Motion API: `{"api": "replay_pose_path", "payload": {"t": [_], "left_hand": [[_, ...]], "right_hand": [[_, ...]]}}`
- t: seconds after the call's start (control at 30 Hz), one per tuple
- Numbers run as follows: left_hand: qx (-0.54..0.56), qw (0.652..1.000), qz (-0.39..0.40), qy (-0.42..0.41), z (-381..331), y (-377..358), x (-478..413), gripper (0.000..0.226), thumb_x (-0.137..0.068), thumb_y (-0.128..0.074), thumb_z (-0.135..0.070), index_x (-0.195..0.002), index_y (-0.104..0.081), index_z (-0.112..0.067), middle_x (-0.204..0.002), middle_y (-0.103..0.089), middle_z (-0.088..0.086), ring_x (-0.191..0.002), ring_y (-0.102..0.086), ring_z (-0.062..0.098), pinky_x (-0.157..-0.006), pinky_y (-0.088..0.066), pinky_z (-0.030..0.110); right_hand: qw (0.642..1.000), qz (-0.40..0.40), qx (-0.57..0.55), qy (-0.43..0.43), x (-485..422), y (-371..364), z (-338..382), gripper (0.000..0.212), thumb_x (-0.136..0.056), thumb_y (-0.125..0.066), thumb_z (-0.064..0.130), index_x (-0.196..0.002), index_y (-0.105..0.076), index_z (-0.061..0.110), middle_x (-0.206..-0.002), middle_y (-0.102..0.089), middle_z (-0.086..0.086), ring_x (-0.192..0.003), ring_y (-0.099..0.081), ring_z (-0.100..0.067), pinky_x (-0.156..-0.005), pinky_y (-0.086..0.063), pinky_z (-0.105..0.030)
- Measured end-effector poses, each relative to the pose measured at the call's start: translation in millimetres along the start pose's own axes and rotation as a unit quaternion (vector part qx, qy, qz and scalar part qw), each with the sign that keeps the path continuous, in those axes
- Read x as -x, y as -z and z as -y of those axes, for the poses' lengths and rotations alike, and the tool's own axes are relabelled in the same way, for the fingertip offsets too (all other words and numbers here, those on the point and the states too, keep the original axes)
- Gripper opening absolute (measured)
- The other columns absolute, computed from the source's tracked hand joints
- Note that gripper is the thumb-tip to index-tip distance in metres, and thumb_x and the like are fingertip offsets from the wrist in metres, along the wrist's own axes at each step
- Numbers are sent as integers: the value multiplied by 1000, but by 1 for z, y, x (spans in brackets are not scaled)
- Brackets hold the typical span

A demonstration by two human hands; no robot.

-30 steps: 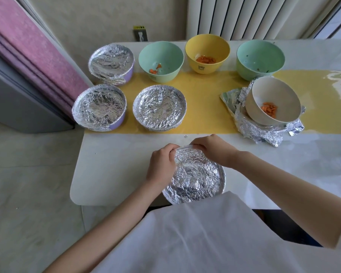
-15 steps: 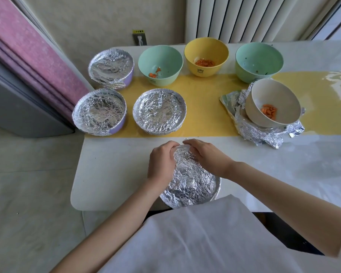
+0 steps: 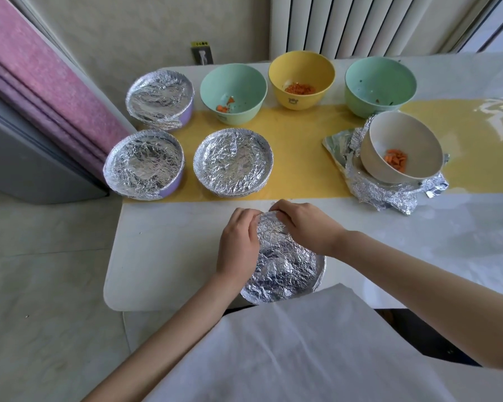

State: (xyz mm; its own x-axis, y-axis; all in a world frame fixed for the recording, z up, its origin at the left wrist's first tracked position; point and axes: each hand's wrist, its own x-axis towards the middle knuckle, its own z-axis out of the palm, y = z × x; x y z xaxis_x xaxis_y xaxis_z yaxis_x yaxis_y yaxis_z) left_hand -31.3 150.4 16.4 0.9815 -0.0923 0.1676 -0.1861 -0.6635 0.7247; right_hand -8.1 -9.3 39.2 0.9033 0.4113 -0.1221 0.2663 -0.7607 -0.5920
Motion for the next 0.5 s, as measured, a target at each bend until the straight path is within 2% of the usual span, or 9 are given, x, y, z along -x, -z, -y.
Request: {"api": "replay_pose_path", "payload": {"t": [0.07,0.13,0.27,0.37,0.5], "left_hand": [[2,1000,2,2,0,-1,0,18,-93,-45,-3,-96,-63,-3,-92,-57,7,-80,-53,16,-72,-37,17],[5,1000,3,1,-1,-1,0,17,-93,-46,-4,-95,-63,-3,-91,-57,7,-79,-53,15,-71,-37,17],[33,999,9,2,-4,-3,0,11,-93,-50,-4,-99,-60,-3,-95,-61,8,-83,-56,17,-72,-43,22],[50,998,36,-11,-7,-5,0,8,-94,-52,-11,-92,-52,-3,-88,-57,7,-76,-54,21,-65,-42,31],[50,998,31,-14,-4,-5,-1,8,-94,-53,-10,-88,-50,-5,-85,-52,2,-72,-48,16,-63,-39,30]], "right_hand": [[1000,1,4,-3,3,-1,0,30,-101,-35,19,-123,-53,9,-111,-66,-10,-95,-64,-27,-80,-41,-32],[1000,-2,8,-13,4,0,0,30,-101,-36,18,-124,-55,11,-113,-66,-9,-98,-62,-28,-82,-42,-32],[999,37,13,-16,0,8,1,32,-102,-34,22,-120,-57,9,-107,-67,-9,-96,-60,-28,-81,-42,-32],[997,76,20,-12,-4,9,2,35,-102,-32,26,-115,-58,8,-103,-67,-10,-93,-59,-27,-80,-39,-31],[995,97,32,-17,-10,7,2,35,-103,-31,25,-103,-60,4,-91,-65,-12,-84,-56,-28,-74,-37,-32]]}}
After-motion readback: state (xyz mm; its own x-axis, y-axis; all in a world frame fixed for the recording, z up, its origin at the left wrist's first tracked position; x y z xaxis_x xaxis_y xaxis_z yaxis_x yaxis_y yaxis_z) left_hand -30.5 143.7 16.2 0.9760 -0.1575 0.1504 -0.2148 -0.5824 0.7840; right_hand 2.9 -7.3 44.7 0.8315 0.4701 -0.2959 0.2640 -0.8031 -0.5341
